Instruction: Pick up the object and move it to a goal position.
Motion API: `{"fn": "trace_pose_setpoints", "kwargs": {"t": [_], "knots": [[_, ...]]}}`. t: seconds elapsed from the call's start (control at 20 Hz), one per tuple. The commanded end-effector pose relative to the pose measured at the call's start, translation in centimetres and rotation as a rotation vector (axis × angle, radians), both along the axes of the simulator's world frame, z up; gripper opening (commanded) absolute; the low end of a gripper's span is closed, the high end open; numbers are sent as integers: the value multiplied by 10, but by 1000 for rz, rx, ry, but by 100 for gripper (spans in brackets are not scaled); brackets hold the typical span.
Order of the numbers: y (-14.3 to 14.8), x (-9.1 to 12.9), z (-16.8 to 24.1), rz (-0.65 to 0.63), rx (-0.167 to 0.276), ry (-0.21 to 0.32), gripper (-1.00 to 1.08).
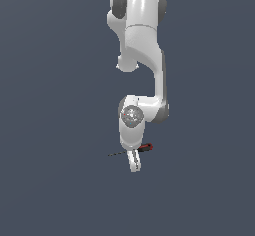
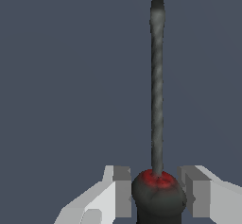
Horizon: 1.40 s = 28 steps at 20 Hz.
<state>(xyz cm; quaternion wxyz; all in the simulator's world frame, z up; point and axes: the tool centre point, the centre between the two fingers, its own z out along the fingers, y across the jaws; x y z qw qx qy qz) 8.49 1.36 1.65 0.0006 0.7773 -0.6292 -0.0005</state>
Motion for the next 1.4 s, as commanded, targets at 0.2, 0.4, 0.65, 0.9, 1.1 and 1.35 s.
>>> {"fn": "trace_pose_setpoints", "kwargs": {"t": [0.2,0.4,0.65,0.9,1.1,1.35], "knots": [[12,-20,5,1,0,-1,-100],[23,-40,10,1,0,-1,-100],[39,-68,17,1,1,-1,-100],[57,-100,25,1,1,-1,-100],[72,-127,32,1,1,-1,-100],[90,-157,39,2,1,-1,-100]]}}
